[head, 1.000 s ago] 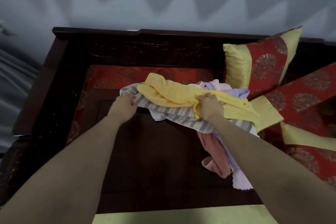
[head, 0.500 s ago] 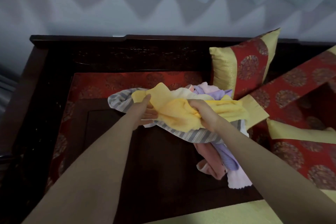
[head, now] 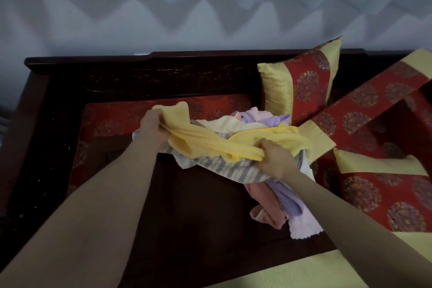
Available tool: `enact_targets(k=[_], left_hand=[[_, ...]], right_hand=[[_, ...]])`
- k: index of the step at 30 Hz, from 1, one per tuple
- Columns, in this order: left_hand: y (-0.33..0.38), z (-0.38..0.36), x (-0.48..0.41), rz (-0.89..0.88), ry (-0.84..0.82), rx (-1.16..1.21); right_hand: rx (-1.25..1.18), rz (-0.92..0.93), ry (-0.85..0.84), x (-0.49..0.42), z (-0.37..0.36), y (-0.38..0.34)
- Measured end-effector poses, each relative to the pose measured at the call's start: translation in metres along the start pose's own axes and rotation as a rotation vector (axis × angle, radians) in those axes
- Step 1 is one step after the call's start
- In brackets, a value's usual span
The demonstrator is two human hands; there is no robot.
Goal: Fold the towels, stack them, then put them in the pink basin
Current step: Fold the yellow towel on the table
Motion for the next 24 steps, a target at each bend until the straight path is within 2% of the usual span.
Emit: enact_targets(k=[2, 5, 8, 12, 16, 21, 24], left_hand=[[0.015, 0.000, 0.011, 0.047, -0.088, 0.111], [0.036, 0.001, 0.020, 0.091, -0.108, 0.031], [0.061, -0.002, 0.024, -0.026, -0.088, 0.070], [0.112, -0.007, 0.038, -0.326, -0.008, 0.300], [0.166, -0.010, 0.061, -0.529, 0.016, 0.306], [0.208, 0.003, 0.094, -0.750, 0.206, 0.381], [0.210, 0.038, 0.098, -0.814, 0.395, 0.413]], right_hand=[[0.132, -0.094, 0.071, -0.002, 0.009, 0.018], [0.336, -0.152, 0.258, -0.011, 0.034, 0.026], [0.374, -0.187, 0.482, -0.015, 0.073, 0.026], [0.283, -0.190, 0.744, -0.017, 0.138, 0.023], [0.106, -0.095, 0.929, -0.020, 0.200, 0.008], [-0.107, 0.040, 1.001, -0.014, 0.237, -0.011], [-0.295, 0.088, 0.954, 0.002, 0.224, -0.030]])
Point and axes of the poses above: each hand's wrist, its own x-axis away from the middle knuckle, its own z-axis out of the back of the hand, y = z × x, the point moved 3 cm from there along -x, towards the middle knuckle, and after that the axes turned 7 degrees about x, right-handed, at the moved point
